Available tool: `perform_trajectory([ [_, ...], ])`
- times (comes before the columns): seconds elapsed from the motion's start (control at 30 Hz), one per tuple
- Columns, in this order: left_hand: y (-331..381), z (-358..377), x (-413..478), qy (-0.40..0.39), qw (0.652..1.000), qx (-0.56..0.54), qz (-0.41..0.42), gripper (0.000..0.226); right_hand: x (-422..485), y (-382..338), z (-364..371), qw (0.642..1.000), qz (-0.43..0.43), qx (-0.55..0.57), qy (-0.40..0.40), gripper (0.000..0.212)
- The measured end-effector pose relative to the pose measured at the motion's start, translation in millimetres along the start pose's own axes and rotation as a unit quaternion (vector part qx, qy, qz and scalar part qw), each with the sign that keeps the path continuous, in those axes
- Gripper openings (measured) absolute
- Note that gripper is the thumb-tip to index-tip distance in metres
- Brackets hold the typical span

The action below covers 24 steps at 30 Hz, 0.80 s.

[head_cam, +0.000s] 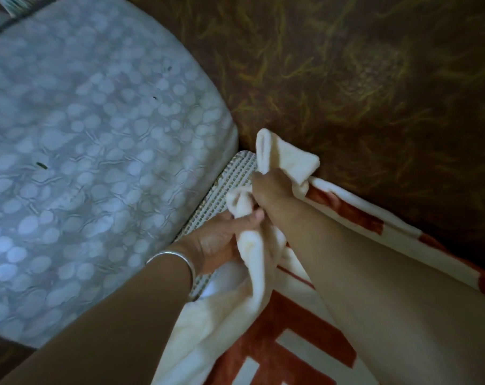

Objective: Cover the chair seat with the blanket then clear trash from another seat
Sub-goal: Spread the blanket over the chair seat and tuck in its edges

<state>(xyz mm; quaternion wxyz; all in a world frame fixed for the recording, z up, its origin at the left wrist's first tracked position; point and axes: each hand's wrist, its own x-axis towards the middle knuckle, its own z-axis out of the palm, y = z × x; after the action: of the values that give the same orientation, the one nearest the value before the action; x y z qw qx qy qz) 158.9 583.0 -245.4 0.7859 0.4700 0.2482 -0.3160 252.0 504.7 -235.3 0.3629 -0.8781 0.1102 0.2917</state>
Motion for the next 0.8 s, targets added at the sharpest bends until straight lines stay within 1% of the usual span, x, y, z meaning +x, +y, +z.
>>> perform_trajectory([
  [0.03, -1, 0, 3, 0.042, 0.999, 0.005, 0.010, 0.041, -1, 0, 4, 0.999, 0.007, 0.022, -0.025, 0.043],
  [0.07, -2, 0, 6, 0.091, 0.996, 0.004, 0.012, 0.035, -4, 0, 7, 0.998, 0.009, 0.042, -0.039, 0.047],
  [0.1, -4, -1, 9, 0.137, 0.991, 0.001, 0.012, 0.033, -6, -2, 8, 0.998, 0.004, 0.057, -0.040, 0.051],
  [0.13, -5, -1, 11, 0.173, 0.985, 0.007, 0.012, 0.031, -8, -3, 7, 0.997, -0.012, 0.067, -0.018, 0.051],
  [0.17, -6, 1, 13, 0.201, 0.979, 0.023, 0.013, 0.029, -8, -2, 4, 0.997, -0.035, 0.072, 0.023, 0.047],
  [0.23, -3, 3, 13, 0.239, 0.966, 0.102, 0.017, 0.029, -7, 3, -11, 0.987, -0.090, 0.040, 0.130, 0.031],
  [0.3, 1, 6, 13, 0.260, 0.946, 0.194, 0.016, 0.026, -2, 11, -31, 0.969, -0.119, -0.021, 0.218, 0.029],
  [0.33, 4, 7, 12, 0.263, 0.939, 0.222, 0.014, 0.025, 3, 17, -40, 0.964, -0.114, -0.047, 0.236, 0.031],
  [0.37, 5, 9, 12, 0.262, 0.935, 0.240, 0.013, 0.027, 8, 21, -46, 0.963, -0.107, -0.065, 0.239, 0.034],
  [0.43, 7, 11, 13, 0.261, 0.928, 0.265, 0.022, 0.032, 14, 23, -53, 0.969, -0.103, -0.086, 0.207, 0.043],
  [0.5, 6, 12, 15, 0.264, 0.920, 0.285, 0.042, 0.023, 17, 24, -54, 0.973, -0.128, -0.097, 0.163, 0.048],
  [0.53, 4, 11, 16, 0.267, 0.917, 0.293, 0.048, 0.016, 17, 23, -54, 0.975, -0.138, -0.094, 0.145, 0.047],
  [0.57, 3, 11, 16, 0.268, 0.917, 0.290, 0.053, 0.013, 18, 23, -54, 0.978, -0.138, -0.088, 0.130, 0.044],
  [0.67, 0, 7, 16, 0.251, 0.922, 0.286, 0.066, 0.029, 22, 21, -57, 0.988, -0.108, -0.040, 0.099, 0.033],
  [0.73, 0, 4, 17, 0.261, 0.912, 0.309, 0.069, 0.035, 24, 19, -61, 0.988, -0.099, -0.048, 0.105, 0.031],
  [0.8, 0, -2, 20, 0.281, 0.901, 0.322, 0.074, 0.040, 25, 20, -65, 0.974, -0.110, -0.127, 0.149, 0.029],
])
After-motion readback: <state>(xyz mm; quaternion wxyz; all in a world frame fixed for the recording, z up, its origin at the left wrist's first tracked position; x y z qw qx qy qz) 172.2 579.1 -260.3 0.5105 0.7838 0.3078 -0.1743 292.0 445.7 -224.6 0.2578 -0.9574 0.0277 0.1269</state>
